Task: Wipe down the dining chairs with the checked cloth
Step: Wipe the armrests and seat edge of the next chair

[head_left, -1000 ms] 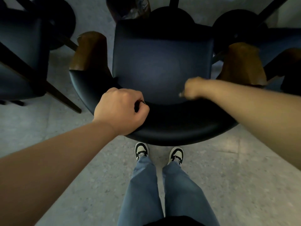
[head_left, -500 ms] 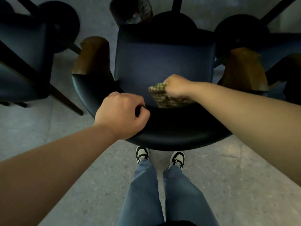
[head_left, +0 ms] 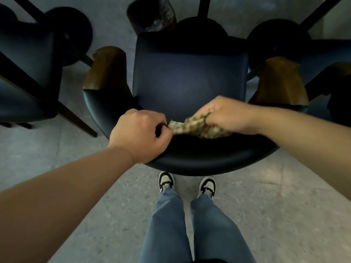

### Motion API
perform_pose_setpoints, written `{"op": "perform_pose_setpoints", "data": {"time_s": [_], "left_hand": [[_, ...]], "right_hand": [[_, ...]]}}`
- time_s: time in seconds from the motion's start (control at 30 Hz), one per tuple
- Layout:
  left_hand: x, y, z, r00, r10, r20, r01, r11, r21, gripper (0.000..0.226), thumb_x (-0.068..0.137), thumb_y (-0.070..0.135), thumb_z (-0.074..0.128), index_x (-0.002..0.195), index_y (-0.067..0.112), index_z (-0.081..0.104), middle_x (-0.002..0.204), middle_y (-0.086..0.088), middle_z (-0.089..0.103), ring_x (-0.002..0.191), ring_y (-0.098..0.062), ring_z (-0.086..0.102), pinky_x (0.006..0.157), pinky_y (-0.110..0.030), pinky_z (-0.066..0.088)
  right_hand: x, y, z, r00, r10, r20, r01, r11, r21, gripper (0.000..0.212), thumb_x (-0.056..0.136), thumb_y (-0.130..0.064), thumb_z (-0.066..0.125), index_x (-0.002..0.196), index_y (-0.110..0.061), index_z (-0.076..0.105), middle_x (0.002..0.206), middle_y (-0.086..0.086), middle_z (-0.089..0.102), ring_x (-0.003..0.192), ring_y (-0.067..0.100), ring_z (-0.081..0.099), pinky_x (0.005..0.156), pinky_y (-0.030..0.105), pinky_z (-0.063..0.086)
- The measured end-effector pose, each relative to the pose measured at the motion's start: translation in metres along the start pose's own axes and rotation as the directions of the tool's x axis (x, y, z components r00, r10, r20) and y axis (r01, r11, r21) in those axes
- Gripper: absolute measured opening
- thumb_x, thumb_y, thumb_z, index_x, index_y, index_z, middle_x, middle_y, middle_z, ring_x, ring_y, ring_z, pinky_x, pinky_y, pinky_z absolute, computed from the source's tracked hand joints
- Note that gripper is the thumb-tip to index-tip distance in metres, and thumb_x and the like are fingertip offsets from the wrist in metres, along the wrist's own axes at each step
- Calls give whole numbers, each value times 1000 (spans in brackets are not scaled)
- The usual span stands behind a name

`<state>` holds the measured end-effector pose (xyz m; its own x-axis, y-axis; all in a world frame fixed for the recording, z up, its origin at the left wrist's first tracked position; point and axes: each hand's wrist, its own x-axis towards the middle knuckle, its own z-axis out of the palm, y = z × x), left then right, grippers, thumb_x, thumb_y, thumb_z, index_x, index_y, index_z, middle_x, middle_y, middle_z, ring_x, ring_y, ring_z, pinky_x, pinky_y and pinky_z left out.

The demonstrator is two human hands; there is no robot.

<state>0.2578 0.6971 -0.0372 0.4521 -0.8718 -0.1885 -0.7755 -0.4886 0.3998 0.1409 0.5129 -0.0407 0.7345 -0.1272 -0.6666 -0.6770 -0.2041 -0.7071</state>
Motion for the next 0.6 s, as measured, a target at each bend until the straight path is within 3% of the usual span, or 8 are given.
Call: {"op": "perform_pose_setpoints", "data": {"time_s": [0.07,0.1,0.17,0.23,0.43,0.47,0.53,0.6], "left_hand": [[0,-1,0,1000,-5,-4,5,1000,-1,27,80,31,44,66,19,64,55,7,54,55,-19,53,61,-24,30],[0,-1,1,1000,-7,-9,7,1000,-3,28,80,32,43,67,19,64,55,7,54,56,-19,53,61,-25,30],[-1,-2,2,1000,-14,-18,14,1000,-1,28,80,33,42,67,20,64,55,6,55,57,-20,53,63,-25,32],[-1,-3,3,1000,-14,-20,14,1000,-4,31,80,36,40,67,20,64,56,6,56,57,-20,53,62,-26,36],[-1,-3,4,1000,-20,-23,20,1000,-4,30,79,36,41,69,20,64,57,4,57,58,-20,55,59,-27,36],[-1,-4,4,999,-18,-28,18,1000,1,31,79,37,40,69,20,65,59,4,59,60,-22,56,59,-28,38],[0,-4,4,999,-11,-32,11,1000,-1,36,78,40,37,70,20,65,62,3,61,63,-24,57,60,-31,44],[0,-5,5,999,-9,-32,8,1000,-9,39,77,42,34,70,20,65,62,3,62,62,-24,57,60,-32,46]], "right_hand": [[22,11,-18,974,52,-220,-78,991,-111,34,82,2,46,91,-10,76,89,10,74,82,21,67,71,34,54],[30,17,-23,968,73,-239,-133,960,-247,29,86,-1,46,92,-7,74,93,12,72,83,24,65,68,33,52],[39,24,-16,982,156,-110,-190,837,-513,23,92,-11,50,93,-4,71,97,13,69,82,27,59,60,29,41],[40,24,1,988,151,20,-109,791,-603,22,92,-12,51,98,-8,72,103,12,69,87,25,60,63,24,38],[-12,-1,28,996,-79,31,84,852,-517,55,83,1,41,118,-33,67,124,-1,64,113,20,56,88,18,41],[-23,-7,26,994,-91,59,109,869,-483,56,82,1,42,116,-34,68,117,-5,68,107,13,59,88,19,45],[-38,-18,17,994,-75,75,93,955,-281,55,79,5,43,104,-33,74,88,-15,72,78,-1,63,70,14,49],[-39,-20,-2,999,-38,-37,33,992,-120,53,77,8,43,95,-29,76,81,-14,73,76,5,66,72,22,54]]}}
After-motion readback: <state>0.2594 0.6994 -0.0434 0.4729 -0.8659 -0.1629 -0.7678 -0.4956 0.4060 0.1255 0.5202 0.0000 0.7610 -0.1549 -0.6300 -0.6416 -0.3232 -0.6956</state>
